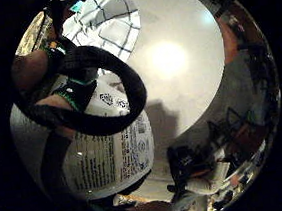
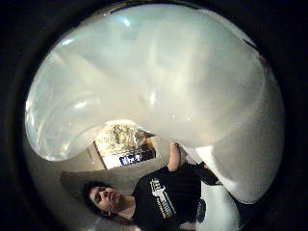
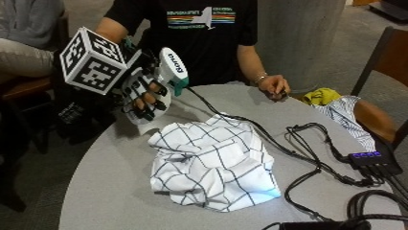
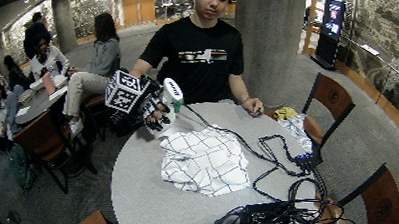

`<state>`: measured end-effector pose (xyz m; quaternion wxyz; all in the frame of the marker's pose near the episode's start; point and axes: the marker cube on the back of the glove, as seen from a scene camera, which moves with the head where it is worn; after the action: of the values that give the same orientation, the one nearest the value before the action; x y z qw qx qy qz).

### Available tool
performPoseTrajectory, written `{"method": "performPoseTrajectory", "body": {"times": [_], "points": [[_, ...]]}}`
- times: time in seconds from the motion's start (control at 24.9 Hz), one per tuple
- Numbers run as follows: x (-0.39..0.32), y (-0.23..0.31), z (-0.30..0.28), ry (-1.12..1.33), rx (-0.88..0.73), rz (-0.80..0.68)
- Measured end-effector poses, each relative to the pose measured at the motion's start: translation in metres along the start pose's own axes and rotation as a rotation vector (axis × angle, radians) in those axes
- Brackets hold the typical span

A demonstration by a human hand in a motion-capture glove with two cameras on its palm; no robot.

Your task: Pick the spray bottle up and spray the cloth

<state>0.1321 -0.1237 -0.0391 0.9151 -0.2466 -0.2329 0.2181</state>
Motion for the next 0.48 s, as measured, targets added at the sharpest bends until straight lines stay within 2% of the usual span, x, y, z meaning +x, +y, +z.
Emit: {"method": "performPoseTrajectory", "body": {"times": [0.48], "points": [[0.0015, -0.0054, 0.0109, 0.073, -0.149, 0.119]]}}
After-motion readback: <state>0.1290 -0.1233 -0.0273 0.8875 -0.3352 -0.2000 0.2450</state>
